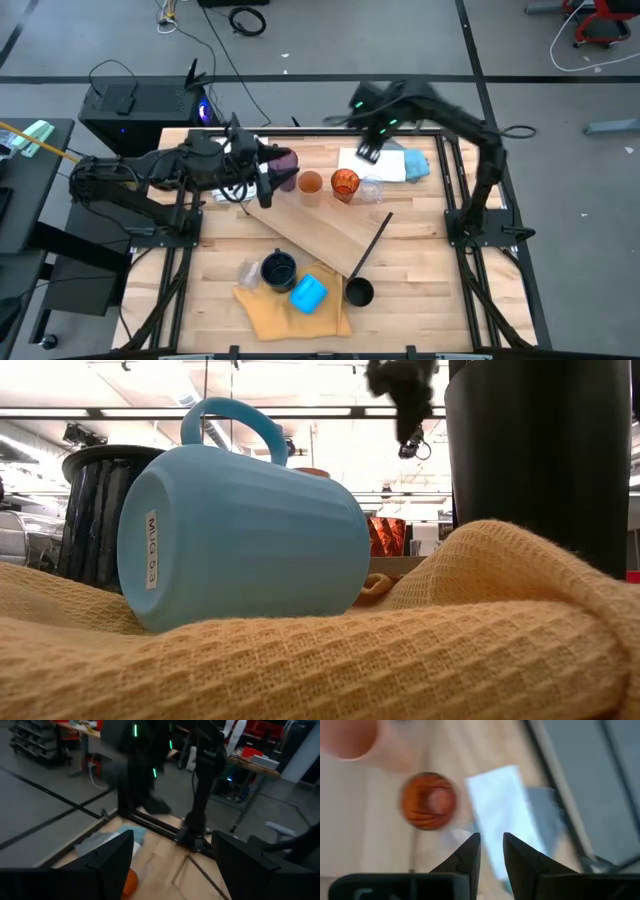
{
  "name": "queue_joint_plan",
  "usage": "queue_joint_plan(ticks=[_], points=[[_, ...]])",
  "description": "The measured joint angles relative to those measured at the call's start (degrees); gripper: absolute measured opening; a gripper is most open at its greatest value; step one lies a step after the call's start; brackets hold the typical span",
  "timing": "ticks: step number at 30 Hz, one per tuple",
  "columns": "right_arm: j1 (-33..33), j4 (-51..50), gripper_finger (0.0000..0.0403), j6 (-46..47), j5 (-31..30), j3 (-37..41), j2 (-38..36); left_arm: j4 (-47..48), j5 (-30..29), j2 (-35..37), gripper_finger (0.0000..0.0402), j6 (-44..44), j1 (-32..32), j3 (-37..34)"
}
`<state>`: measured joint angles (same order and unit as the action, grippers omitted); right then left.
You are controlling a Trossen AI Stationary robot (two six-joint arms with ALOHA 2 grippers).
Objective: Stack small to large cups/mugs on shelf
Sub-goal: Put the dark blue mug on the shelf
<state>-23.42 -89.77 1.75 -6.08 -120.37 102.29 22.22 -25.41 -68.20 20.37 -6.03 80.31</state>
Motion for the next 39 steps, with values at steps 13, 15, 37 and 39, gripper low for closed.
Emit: queue_joint_plan(ticks=[13, 15, 37, 39], points=[[-8.09, 0.06, 0.0073, 9.22, -2.91, 5.36, -29.51, 6.7, -1.31, -2.94, 0.0274, 12.58, -8.14, -0.09], [-7.76, 0.0, 0.0074, 10.02, -2.86, 6.55, -32.83, 6.6, -2.62, -4.77, 0.0274, 14.41, -9.34, -0.07], [1.11, -0.07, 0.0072, 13.34, -0.87, 25.08, -54.21, 38.57, 7.03, -15.92, 0.025, 54.67, -19.21, -0.04], [1.11, 0.26, 0.0071, 13.34, -0.55, 26.82, -54.81, 41.33, 9.81, -16.37, 0.0248, 56.17, -19.58, -0.04]])
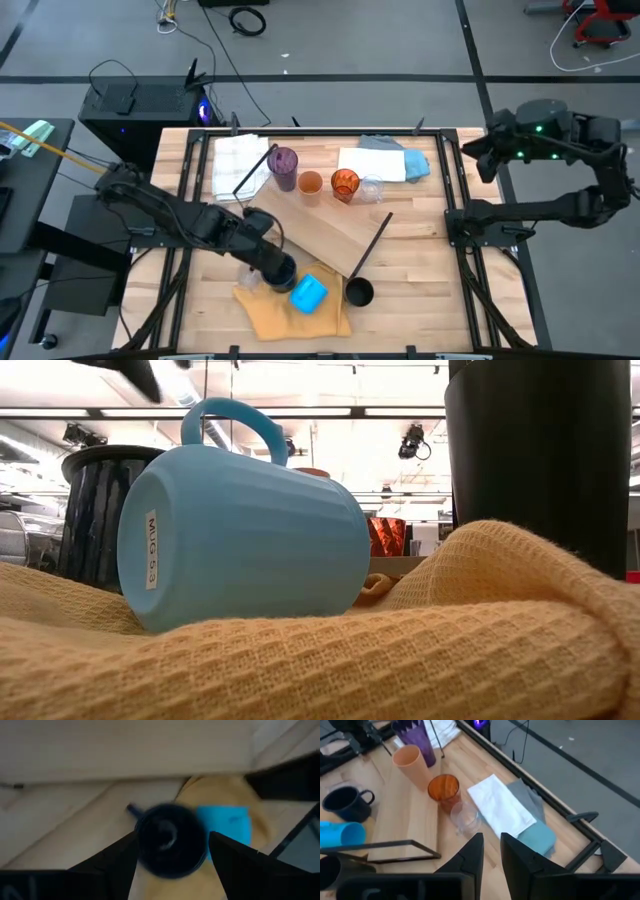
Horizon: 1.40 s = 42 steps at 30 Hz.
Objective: Stack small to large cups/mugs on shelf
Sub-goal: Put the dark blue mug on the shelf
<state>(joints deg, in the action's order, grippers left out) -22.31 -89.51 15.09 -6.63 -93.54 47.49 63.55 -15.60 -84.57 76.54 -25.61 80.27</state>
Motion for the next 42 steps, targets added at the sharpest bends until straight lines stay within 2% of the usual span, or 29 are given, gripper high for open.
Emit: queue_joint_plan(ticks=[6, 11, 14, 20, 31, 36, 42], points=[[0.0, 3.53, 0.0072, -0.08, 0.75, 4.14, -0.72, 2.49, 3.65, -3.46, 0.0256, 3.85, 0.56, 0.02], [0.0, 6.28, 0.007, -0.17, 2.18, 5.86, -0.52, 4.68, 11.47, -8.51, 0.0278, 5.29, 2.12, 0.02], [0.0, 6.69, 0.0069, 0.1, 2.27, 5.93, -0.33, 5.57, 14.25, -11.91, 0.029, 3.1, 2.34, 0.02], [0.0, 6.86, 0.0068, 0.47, 2.44, 5.93, -0.4, 4.46, 14.38, -16.22, 0.0306, 0.72, 3.13, 0.02], [0.0, 6.9, 0.0065, 1.47, 2.44, 5.93, -0.42, -2.04, 15.48, -21.87, 0.03, -4.34, 4.95, 0.02], [0.0, 6.9, 0.006, 1.75, 2.42, 5.93, -0.42, -0.57, 15.46, -22.28, 0.0257, -5.06, 4.99, 0.02], [0.0, 6.9, 0.0054, 1.9, 2.42, 5.93, -0.4, 1.37, 15.3, -22.28, 0.0126, -6.15, 5.21, 0.02]])
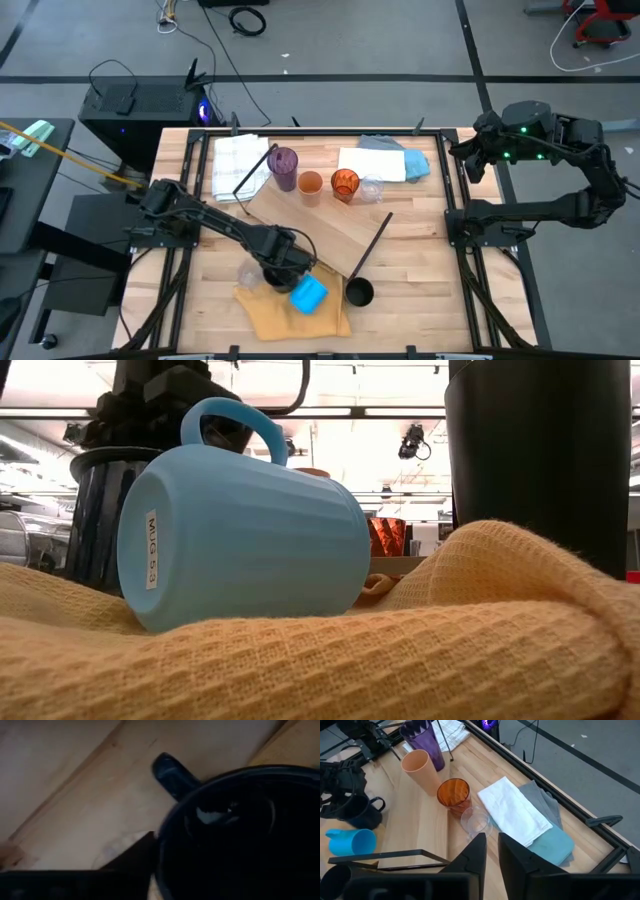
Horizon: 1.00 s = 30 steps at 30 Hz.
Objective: Stack small to large cups/mugs on shelf
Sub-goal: Put the dark blue mug on the shelf
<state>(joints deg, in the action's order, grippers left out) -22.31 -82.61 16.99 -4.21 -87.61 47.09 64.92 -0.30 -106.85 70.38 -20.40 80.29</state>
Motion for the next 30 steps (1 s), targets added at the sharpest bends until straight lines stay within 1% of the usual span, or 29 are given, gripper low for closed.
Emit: queue_joint_plan(ticks=[3, 4, 10, 20, 25, 30], points=[[0.0, 0.0, 0.0051, 0.0, 0.0, 0.0, 0.0, -0.07, 0.16, 0.05, 0.0047, -1.08, 0.0, 0.04], [0.0, 0.0, 0.0051, 0.0, 0.0, 0.0, 0.0, -0.32, 0.42, 0.41, 0.003, -1.12, 0.02, 0.24], [0.0, 0.0, 0.0049, 0.0, -0.02, 0.0, 0.0, 0.31, -0.18, 1.88, 0.0029, 0.86, 0.3, 0.05], [-0.01, 0.0, 0.0045, -0.04, -0.16, 0.0, 0.0, 3.37, -1.61, 8.6, 0.0025, 2.89, 0.63, -0.07], [-0.02, 0.0, 0.0043, -0.09, -0.31, 0.0, 0.0, 2.05, -1.86, 10.58, 0.0025, 3.89, 0.63, -0.07], [0.0, 0.0, 0.0043, -0.13, -0.3, 0.0, 0.0, -2.7, -4.19, 12.5, 0.0025, 3.96, 1.01, -0.07]])
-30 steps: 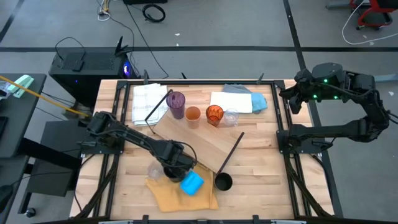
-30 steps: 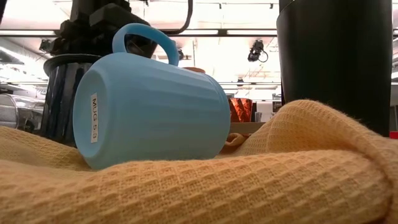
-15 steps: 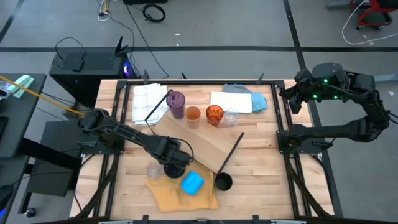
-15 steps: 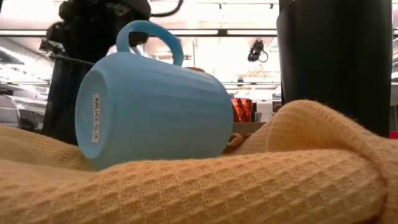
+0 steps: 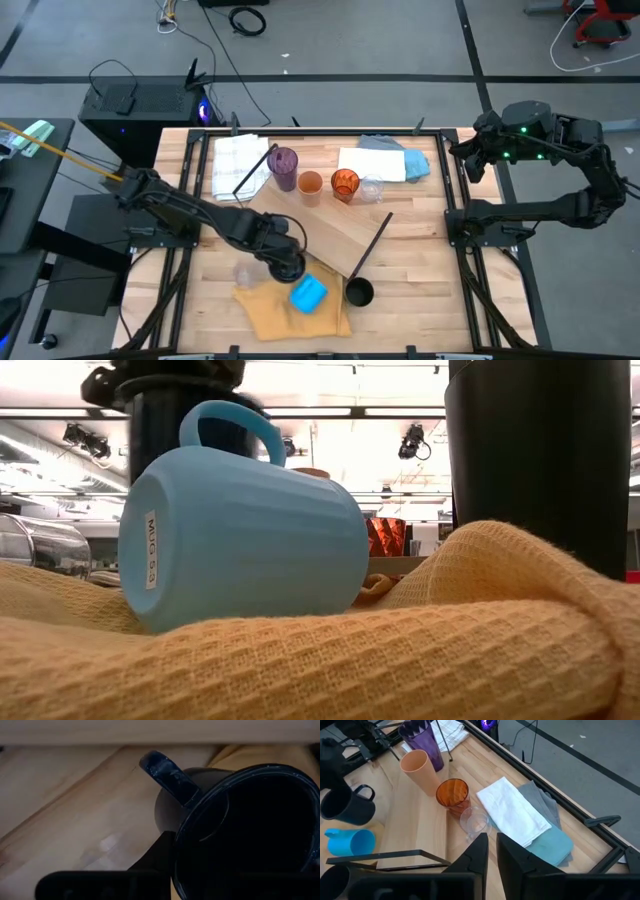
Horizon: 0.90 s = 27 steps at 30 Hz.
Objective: Stack small to large cups/mugs on shelf
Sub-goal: Put the dark blue mug on the shelf
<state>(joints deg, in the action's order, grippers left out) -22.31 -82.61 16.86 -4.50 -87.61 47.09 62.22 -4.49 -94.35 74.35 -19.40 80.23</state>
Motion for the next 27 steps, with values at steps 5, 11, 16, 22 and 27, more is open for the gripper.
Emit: queue_joint_plan(ticks=[5, 11, 16, 22, 27], points=[[-0.02, 0.0, 0.0043, 0.07, -0.03, 0.0, 0.0, -2.42, -2.41, 0.92, 0.0025, -1.5, 2.04, 0.02], [-0.02, 0.0, 0.0044, 0.77, -0.02, 0.0, 0.02, -7.91, -3.1, 1.01, 0.0025, -7.3, 6.99, 0.02], [0.0, 0.0, 0.0044, 1.29, -0.01, 0.0, 0.02, -13.15, -3.25, 1.03, 0.0025, -13.21, 11.57, 0.04], [-0.02, 0.0, 0.0044, 1.6, 0.0, 0.0, 0.02, -14.17, -1.81, 1.03, 0.0025, -17.59, 16.3, 0.04], [-0.02, 0.0, 0.0044, 1.62, -0.01, 0.0, 0.12, -17.94, 0.32, 0.37, 0.0025, -19.77, 18.12, 0.09]])
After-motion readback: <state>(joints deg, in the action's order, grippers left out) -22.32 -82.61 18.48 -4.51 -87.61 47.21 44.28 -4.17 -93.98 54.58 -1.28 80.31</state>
